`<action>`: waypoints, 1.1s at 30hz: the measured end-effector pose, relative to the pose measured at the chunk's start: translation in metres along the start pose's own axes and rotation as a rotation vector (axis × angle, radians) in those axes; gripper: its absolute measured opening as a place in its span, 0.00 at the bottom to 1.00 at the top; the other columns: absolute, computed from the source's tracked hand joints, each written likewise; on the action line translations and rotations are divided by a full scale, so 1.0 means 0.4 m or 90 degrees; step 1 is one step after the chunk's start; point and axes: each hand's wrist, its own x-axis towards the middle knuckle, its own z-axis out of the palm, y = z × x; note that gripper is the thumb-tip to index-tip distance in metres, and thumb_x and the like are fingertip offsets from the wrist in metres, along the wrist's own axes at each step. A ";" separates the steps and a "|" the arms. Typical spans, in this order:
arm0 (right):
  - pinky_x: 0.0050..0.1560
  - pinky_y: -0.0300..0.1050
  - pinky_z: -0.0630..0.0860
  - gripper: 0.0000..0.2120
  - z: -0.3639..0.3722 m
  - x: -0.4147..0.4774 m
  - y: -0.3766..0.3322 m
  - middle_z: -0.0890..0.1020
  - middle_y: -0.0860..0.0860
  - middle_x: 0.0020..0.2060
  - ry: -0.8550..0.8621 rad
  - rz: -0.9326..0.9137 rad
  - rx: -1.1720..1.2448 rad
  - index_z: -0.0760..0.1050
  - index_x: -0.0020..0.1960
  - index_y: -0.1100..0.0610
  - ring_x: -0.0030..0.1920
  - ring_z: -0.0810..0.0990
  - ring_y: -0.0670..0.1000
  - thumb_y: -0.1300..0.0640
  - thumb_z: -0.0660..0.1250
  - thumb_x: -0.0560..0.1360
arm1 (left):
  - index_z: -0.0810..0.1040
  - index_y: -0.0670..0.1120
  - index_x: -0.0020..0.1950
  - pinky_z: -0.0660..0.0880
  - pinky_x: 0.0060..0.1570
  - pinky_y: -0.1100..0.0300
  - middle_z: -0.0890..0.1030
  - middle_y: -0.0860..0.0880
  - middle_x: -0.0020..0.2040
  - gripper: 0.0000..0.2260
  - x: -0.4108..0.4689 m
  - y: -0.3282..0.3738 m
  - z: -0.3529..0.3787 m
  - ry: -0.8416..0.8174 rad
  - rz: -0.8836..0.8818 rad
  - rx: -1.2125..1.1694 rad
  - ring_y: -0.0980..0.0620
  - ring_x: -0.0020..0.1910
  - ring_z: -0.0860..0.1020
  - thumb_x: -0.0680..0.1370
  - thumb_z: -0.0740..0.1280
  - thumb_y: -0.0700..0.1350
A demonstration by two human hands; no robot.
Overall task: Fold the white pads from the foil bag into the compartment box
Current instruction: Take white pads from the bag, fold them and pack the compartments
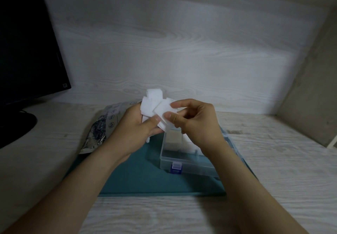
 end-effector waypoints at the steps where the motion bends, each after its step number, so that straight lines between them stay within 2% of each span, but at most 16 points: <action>1: 0.33 0.40 0.80 0.12 -0.002 0.001 0.001 0.87 0.52 0.34 -0.003 0.001 -0.005 0.85 0.54 0.56 0.34 0.85 0.52 0.59 0.81 0.72 | 0.78 0.46 0.70 0.83 0.58 0.56 0.86 0.49 0.62 0.16 0.000 0.000 0.000 -0.003 -0.004 0.003 0.49 0.62 0.84 0.86 0.60 0.32; 8: 0.34 0.44 0.83 0.15 0.003 0.011 0.019 0.87 0.51 0.36 0.009 -0.016 -0.094 0.86 0.58 0.55 0.36 0.86 0.53 0.55 0.82 0.72 | 0.77 0.48 0.70 0.82 0.57 0.59 0.86 0.51 0.63 0.16 -0.001 -0.002 0.000 -0.010 -0.001 0.026 0.52 0.63 0.84 0.86 0.61 0.34; 11: 0.39 0.46 0.85 0.13 0.005 0.013 0.022 0.87 0.47 0.38 0.015 -0.041 -0.147 0.87 0.55 0.53 0.38 0.85 0.50 0.53 0.82 0.72 | 0.78 0.50 0.68 0.81 0.53 0.64 0.87 0.53 0.60 0.15 -0.004 0.000 0.003 -0.003 0.003 0.036 0.54 0.61 0.85 0.86 0.62 0.35; 15: 0.43 0.40 0.83 0.07 0.009 0.012 0.022 0.86 0.41 0.42 0.041 -0.079 -0.210 0.85 0.46 0.45 0.43 0.83 0.46 0.49 0.82 0.71 | 0.78 0.47 0.70 0.81 0.54 0.64 0.87 0.52 0.60 0.15 -0.002 -0.001 0.001 -0.006 0.008 0.051 0.54 0.61 0.85 0.87 0.61 0.36; 19: 0.41 0.30 0.78 0.08 0.010 0.008 0.016 0.85 0.39 0.45 0.041 -0.133 -0.255 0.87 0.51 0.49 0.44 0.81 0.43 0.52 0.81 0.73 | 0.78 0.46 0.71 0.81 0.55 0.63 0.87 0.52 0.61 0.15 -0.001 -0.002 0.000 0.000 0.010 0.059 0.54 0.61 0.84 0.86 0.62 0.36; 21: 0.41 0.33 0.78 0.07 0.015 0.004 0.015 0.86 0.42 0.47 0.043 -0.200 -0.306 0.88 0.54 0.49 0.44 0.81 0.44 0.53 0.77 0.76 | 0.80 0.45 0.68 0.82 0.55 0.62 0.87 0.51 0.59 0.13 -0.001 -0.002 0.000 0.008 0.011 0.052 0.54 0.60 0.85 0.86 0.62 0.36; 23: 0.43 0.43 0.81 0.08 0.021 0.004 0.023 0.87 0.47 0.48 0.046 -0.258 -0.350 0.87 0.58 0.51 0.42 0.81 0.47 0.54 0.72 0.81 | 0.81 0.44 0.65 0.83 0.54 0.60 0.88 0.50 0.56 0.11 0.001 -0.004 -0.004 0.025 0.007 0.054 0.53 0.58 0.86 0.86 0.63 0.35; 25: 0.45 0.50 0.82 0.11 0.025 0.009 0.035 0.86 0.49 0.50 0.050 -0.274 -0.375 0.86 0.62 0.53 0.45 0.81 0.49 0.54 0.69 0.83 | 0.81 0.43 0.65 0.83 0.55 0.59 0.88 0.50 0.56 0.10 0.003 -0.004 -0.006 0.030 0.004 0.064 0.52 0.57 0.86 0.85 0.64 0.36; 27: 0.46 0.52 0.82 0.12 0.025 0.013 0.039 0.86 0.50 0.50 0.053 -0.283 -0.394 0.85 0.64 0.53 0.47 0.82 0.51 0.55 0.67 0.84 | 0.81 0.44 0.65 0.83 0.55 0.59 0.88 0.50 0.56 0.10 0.002 -0.003 -0.006 0.028 -0.002 0.059 0.52 0.58 0.86 0.85 0.65 0.37; 29: 0.46 0.50 0.82 0.12 0.021 0.013 0.036 0.85 0.49 0.50 0.051 -0.292 -0.394 0.84 0.65 0.52 0.47 0.82 0.50 0.56 0.67 0.84 | 0.81 0.46 0.64 0.83 0.56 0.56 0.88 0.51 0.57 0.10 0.000 -0.002 -0.005 0.021 -0.004 0.065 0.52 0.59 0.86 0.85 0.65 0.37; 31: 0.45 0.43 0.81 0.12 0.018 0.010 0.030 0.85 0.48 0.49 0.039 -0.281 -0.388 0.84 0.64 0.52 0.46 0.81 0.48 0.58 0.68 0.83 | 0.80 0.47 0.65 0.83 0.58 0.52 0.88 0.52 0.58 0.10 -0.002 0.002 -0.002 0.007 -0.007 0.070 0.52 0.59 0.86 0.86 0.65 0.39; 33: 0.44 0.35 0.78 0.12 0.016 0.009 0.026 0.84 0.47 0.49 0.023 -0.266 -0.386 0.85 0.63 0.52 0.44 0.81 0.45 0.60 0.68 0.83 | 0.80 0.46 0.67 0.83 0.59 0.53 0.87 0.51 0.59 0.10 -0.002 0.006 0.001 0.003 -0.010 0.044 0.52 0.60 0.85 0.86 0.64 0.40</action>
